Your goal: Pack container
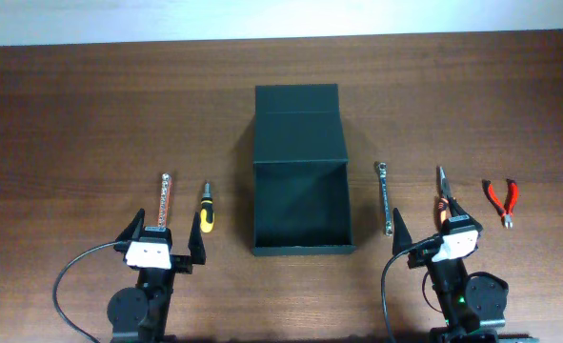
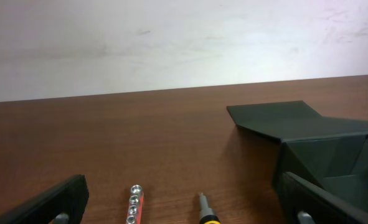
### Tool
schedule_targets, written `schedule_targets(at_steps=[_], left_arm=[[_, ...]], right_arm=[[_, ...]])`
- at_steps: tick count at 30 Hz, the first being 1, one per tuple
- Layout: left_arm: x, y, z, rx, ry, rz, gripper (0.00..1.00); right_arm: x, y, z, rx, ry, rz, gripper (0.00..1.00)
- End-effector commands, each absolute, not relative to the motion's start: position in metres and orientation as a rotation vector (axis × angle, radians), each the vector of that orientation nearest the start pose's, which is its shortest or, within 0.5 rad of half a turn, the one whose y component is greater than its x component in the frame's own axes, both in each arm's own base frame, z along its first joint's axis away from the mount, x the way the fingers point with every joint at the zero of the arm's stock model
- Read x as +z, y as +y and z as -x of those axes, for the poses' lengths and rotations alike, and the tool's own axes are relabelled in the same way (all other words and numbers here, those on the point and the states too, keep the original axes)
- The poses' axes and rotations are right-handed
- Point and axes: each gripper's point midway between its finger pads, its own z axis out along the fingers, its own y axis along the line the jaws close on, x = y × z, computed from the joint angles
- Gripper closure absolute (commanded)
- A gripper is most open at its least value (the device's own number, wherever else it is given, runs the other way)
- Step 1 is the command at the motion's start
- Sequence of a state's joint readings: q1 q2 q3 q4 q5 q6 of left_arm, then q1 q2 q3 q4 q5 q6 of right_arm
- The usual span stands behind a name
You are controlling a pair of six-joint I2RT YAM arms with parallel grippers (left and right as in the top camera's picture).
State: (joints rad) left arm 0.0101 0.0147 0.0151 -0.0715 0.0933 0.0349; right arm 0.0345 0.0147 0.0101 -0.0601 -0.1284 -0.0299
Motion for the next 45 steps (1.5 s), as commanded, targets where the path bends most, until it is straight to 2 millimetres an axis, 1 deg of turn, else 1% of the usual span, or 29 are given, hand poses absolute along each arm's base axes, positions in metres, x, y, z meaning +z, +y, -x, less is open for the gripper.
schedule_targets(at_steps=[1, 12, 17, 18, 20, 21, 24, 27, 29, 31, 35, 38, 40, 42, 45], left_arm=[[0.158, -0.01, -0.246, -0.016, 1.639, -0.09, 0.01], [0.158, -0.01, -0.246, -0.017, 1.639, -0.091, 0.01], [0.158, -0.01, -0.246, -0.017, 1.639, -0.091, 0.01], [0.158, -0.01, -0.246, -0.016, 1.639, -0.09, 0.01], [0.158, -0.01, -0.246, -0.016, 1.639, -0.09, 0.01], [0.158, -0.01, -0.246, -0.016, 1.639, -0.09, 0.01], [0.158, -0.01, -0.246, -0.017, 1.639, -0.091, 0.01], [0.158, -0.01, -0.246, -0.016, 1.639, -0.09, 0.01], [0.158, -0.01, -0.246, -0.016, 1.639, -0.09, 0.01], [0.158, -0.01, -0.246, -0.017, 1.639, -0.091, 0.01], [0.158, -0.01, -0.246, -0.017, 1.639, -0.091, 0.01], [0.158, -0.01, -0.246, -0.016, 1.639, -0.09, 0.01], [0.158, -0.01, -0.246, -0.016, 1.639, -0.09, 0.01], [0.158, -0.01, -0.246, -0.016, 1.639, -0.09, 0.01], [0.158, -0.01, -0.246, -0.016, 1.639, -0.09, 0.01]], right_arm=[[0.159, 0.03, -0.244, 0.105, 1.63, 0.147, 0.01], [0.16, 0.03, -0.244, 0.108, 1.624, 0.148, 0.01], [0.194, 0.029, -0.244, 0.107, 1.496, 0.127, 0.01], [0.2, 0.023, -0.244, 0.085, 1.485, 0.1, 0.01], [0.209, 0.003, -0.243, 0.037, 1.495, -0.027, 0.01], [0.211, -0.005, -0.242, 0.013, 1.521, -0.082, 0.01], [0.214, -0.023, -0.237, -0.059, 1.63, -0.185, 0.01], [0.22, -0.024, -0.237, -0.078, 1.77, -0.191, 0.01], [0.221, -0.023, -0.24, -0.058, 1.884, -0.226, 0.01], [0.221, -0.01, -0.246, 0.009, 2.029, -0.193, 0.01], [0.225, 0.03, -0.256, 0.237, 2.281, -0.07, 0.01], [0.225, 0.06, -0.253, 0.451, 2.456, -0.012, 0.01], [0.217, 0.065, -0.25, 0.497, 2.563, -0.024, 0.01], [0.2, 0.061, -0.252, 0.462, 2.657, -0.034, 0.01], [0.174, 0.054, -0.259, 0.408, 2.772, -0.075, 0.01]])
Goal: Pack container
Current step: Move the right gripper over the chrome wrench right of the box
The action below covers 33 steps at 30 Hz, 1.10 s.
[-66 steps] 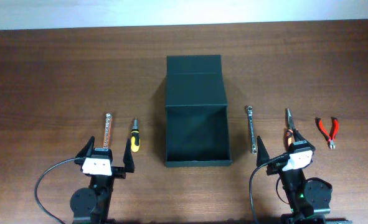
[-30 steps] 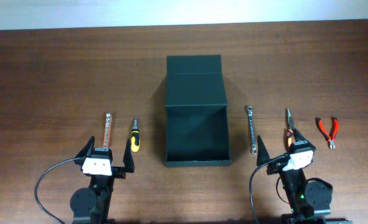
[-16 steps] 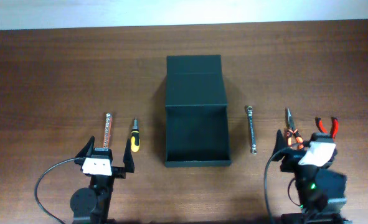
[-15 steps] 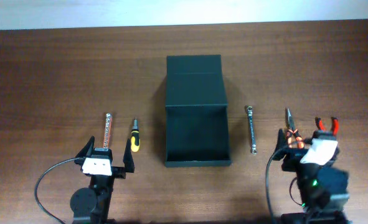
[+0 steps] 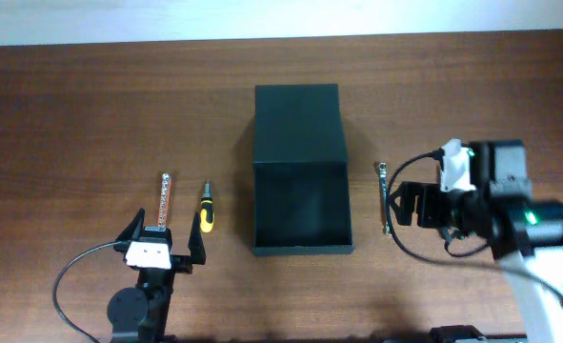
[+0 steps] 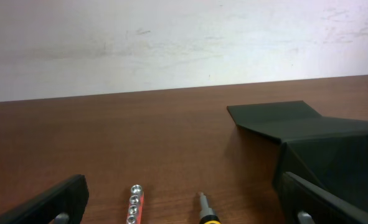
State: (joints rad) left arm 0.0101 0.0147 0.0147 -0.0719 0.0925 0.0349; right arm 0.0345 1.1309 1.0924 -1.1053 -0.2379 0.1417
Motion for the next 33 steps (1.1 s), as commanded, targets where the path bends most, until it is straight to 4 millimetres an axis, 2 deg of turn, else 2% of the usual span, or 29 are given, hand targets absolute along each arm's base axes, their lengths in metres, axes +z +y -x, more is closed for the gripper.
schedule_targets(at_steps=[1, 6, 11, 15, 22, 33], left_arm=[[0.158, -0.01, -0.246, -0.016, 1.639, -0.09, 0.01], [0.158, -0.01, -0.246, -0.017, 1.639, -0.091, 0.01], [0.158, -0.01, -0.246, -0.016, 1.639, -0.09, 0.01], [0.158, -0.01, -0.246, -0.017, 1.639, -0.091, 0.01], [0.158, -0.01, -0.246, -0.017, 1.639, -0.091, 0.01], [0.159, -0.01, -0.246, -0.016, 1.638, -0.09, 0.01]], right_arm=[[0.165, 0.054, -0.262, 0.403, 2.808, -0.084, 0.01], [0.127, 0.049, -0.273, 0.356, 2.992, -0.126, 0.01], [0.094, 0.016, -0.27, 0.049, 3.179, -0.161, 0.01], [0.075, 0.007, -0.276, -0.05, 3.221, -0.161, 0.01], [0.07, 0.013, -0.298, 0.014, 3.15, -0.099, 0.01], [0.07, 0.016, -0.311, 0.043, 3.098, -0.104, 0.01]])
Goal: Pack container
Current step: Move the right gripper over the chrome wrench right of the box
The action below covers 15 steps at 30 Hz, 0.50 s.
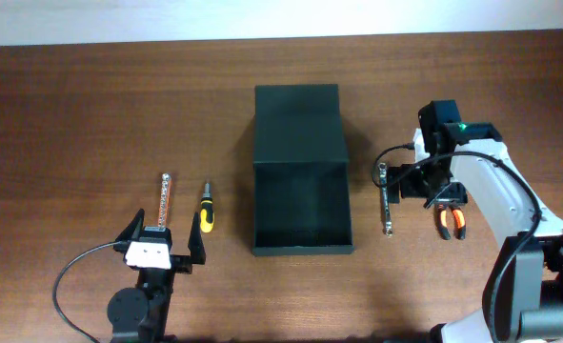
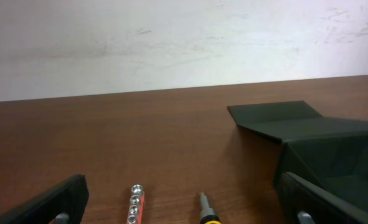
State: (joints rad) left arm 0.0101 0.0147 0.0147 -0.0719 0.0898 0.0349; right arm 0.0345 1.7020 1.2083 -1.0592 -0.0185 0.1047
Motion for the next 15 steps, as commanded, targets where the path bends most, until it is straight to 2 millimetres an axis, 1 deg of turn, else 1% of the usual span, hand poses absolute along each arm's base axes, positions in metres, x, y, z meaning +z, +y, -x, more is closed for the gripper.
schedule_targets(at_steps=[1, 5, 7, 12, 15], left_arm=[[0.158, -0.01, -0.246, -0.017, 1.64, -0.09, 0.01], [0.158, -0.01, -0.246, -0.017, 1.64, -0.09, 0.01], [0.158, -0.01, -0.246, -0.017, 1.64, -0.09, 0.01], [0.158, -0.01, -0.246, -0.017, 1.64, -0.09, 0.01], [0.158, -0.01, -0.246, -0.017, 1.64, -0.09, 0.01]], right_arm=[[0.07, 0.019, -0.312, 0.065, 3.093, -0.102, 0.01], [0.071, 0.023, -0.316, 0.091, 3.078, -0.058, 0.01], [0.07, 0.021, -0.318, 0.071, 3.07, -0.022, 0.01], [0.07, 0.007, -0.32, -0.048, 3.063, -0.024, 0.01], [0.07, 0.007, -0.32, -0.053, 3.063, -0.028, 0.01]])
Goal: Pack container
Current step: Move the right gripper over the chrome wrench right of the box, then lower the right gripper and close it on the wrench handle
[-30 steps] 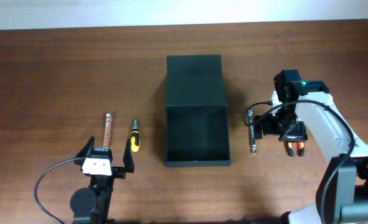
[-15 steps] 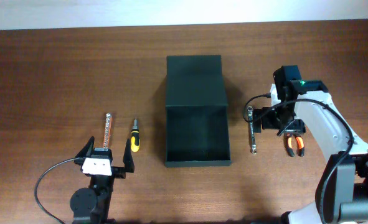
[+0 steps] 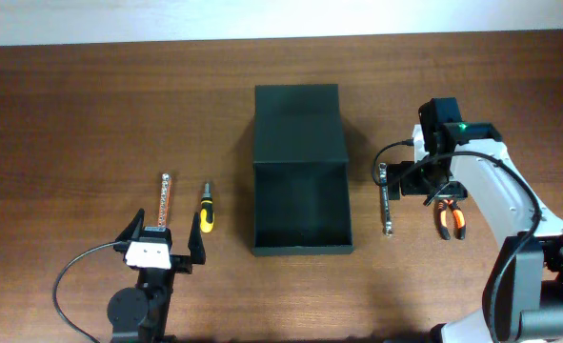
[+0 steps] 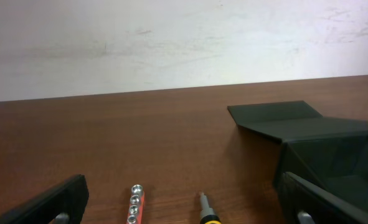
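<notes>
The black container (image 3: pixel 300 233) stands open at the table's middle, its lid (image 3: pixel 298 119) folded back flat behind it; in the left wrist view it is the box (image 4: pixel 333 152) at the right. A silver wrench (image 3: pixel 386 202) lies just right of it. Orange-handled pliers (image 3: pixel 451 221) lie further right. My right gripper (image 3: pixel 426 183) is open between wrench and pliers, and it hides the pliers' nose. At front left lie a socket rail (image 3: pixel 164 200) (image 4: pixel 134 204) and a yellow screwdriver (image 3: pixel 206 213) (image 4: pixel 203 210). My left gripper (image 3: pixel 164 246) (image 4: pixel 184 211) rests open just behind their near ends.
The right arm (image 3: pixel 500 191) arches over the table's right side and covers the wood beneath it. The left arm's base and its cable (image 3: pixel 71 276) sit at the front left edge. A pale wall (image 4: pixel 171 43) runs behind the table's far edge.
The right gripper has shifted very slightly toward the far side, still open over the pliers' nose. The left arm and the tools have not moved.
Both arms first rested at the front edge, with red pliers in view at the far right. Then the right gripper was lifted, open, beside the wrench. After that it stood low between the wrench and the orange pliers, the arm covering the red pliers' spot, as now.
</notes>
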### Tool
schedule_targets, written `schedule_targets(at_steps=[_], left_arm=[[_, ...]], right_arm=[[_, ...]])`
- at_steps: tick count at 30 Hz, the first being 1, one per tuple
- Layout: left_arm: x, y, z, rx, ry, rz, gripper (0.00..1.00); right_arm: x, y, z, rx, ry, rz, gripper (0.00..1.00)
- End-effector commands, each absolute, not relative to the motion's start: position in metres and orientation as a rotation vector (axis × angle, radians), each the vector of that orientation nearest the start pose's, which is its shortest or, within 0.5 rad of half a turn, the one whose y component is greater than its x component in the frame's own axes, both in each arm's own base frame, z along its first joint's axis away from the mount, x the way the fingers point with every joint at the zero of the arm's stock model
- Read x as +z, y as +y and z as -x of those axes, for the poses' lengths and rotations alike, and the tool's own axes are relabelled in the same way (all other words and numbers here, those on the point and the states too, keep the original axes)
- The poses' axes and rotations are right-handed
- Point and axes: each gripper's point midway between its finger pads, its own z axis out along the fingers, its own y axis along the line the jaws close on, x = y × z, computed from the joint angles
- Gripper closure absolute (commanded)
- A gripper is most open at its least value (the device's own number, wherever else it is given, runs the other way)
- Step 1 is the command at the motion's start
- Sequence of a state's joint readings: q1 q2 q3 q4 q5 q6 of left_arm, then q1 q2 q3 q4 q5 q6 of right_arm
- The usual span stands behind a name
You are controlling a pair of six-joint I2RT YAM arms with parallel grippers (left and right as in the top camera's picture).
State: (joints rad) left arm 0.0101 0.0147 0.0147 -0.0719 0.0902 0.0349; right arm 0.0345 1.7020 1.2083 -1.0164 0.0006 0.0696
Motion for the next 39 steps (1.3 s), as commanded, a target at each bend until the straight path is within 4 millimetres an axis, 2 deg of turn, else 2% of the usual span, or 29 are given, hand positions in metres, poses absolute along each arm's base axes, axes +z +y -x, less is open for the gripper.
schedule_targets(at_steps=[1, 9, 15, 22, 35, 39], left_arm=[[0.158, -0.01, -0.246, -0.017, 1.64, -0.09, 0.01], [0.158, -0.01, -0.246, -0.017, 1.64, -0.09, 0.01], [0.158, -0.01, -0.246, -0.017, 1.64, -0.09, 0.01], [0.158, -0.01, -0.246, -0.017, 1.64, -0.09, 0.01], [0.158, -0.01, -0.246, -0.017, 1.64, -0.09, 0.01], [0.158, -0.01, -0.246, -0.017, 1.64, -0.09, 0.01]], right_arm=[[0.07, 0.008, -0.32, -0.054, 3.063, -0.024, 0.01], [0.07, 0.026, -0.322, -0.048, 3.051, 0.031, 0.01], [0.072, 0.042, -0.336, -0.029, 2.983, 0.046, 0.01], [0.071, 0.043, -0.34, -0.026, 2.975, 0.042, 0.01], [0.026, 0.041, -0.327, -0.058, 3.127, 0.049, 0.01], [0.018, 0.041, -0.324, -0.062, 3.157, 0.051, 0.01]])
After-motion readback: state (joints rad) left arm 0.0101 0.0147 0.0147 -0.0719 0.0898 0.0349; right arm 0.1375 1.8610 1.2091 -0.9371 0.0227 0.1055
